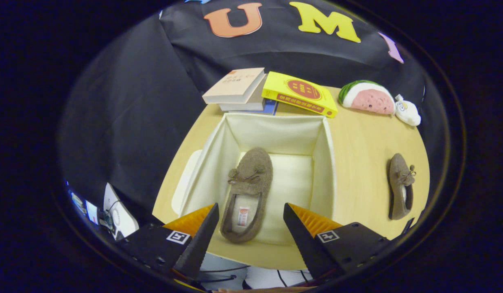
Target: Open the storage box then place both shoes into the box .Put the left shoe in first, then the right shoe, with the right side of both shoes facing outward in a uniform manner.
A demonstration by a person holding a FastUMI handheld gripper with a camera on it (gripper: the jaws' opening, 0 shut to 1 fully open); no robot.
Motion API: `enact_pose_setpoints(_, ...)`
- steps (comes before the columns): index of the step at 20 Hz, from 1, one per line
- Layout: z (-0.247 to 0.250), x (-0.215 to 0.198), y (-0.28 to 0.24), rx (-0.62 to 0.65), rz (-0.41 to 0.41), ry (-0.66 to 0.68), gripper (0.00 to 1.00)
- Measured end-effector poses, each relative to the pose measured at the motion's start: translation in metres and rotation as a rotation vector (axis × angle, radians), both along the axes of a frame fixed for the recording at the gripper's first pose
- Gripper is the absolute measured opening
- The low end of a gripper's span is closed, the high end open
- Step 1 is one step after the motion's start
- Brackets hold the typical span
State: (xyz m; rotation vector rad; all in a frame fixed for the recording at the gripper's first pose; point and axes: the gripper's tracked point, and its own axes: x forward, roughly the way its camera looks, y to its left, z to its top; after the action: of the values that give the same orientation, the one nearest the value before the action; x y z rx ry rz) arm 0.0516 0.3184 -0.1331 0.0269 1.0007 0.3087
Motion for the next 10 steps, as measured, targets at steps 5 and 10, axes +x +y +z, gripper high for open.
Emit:
enact_pose_setpoints(5, 0.043, -0.014, -0.057, 0.015, -0.021, -0.074, 0.97)
enact_pose_setpoints(10, 0.065, -0.006, -0.16, -0.004, -0.134, -0.163, 0.97)
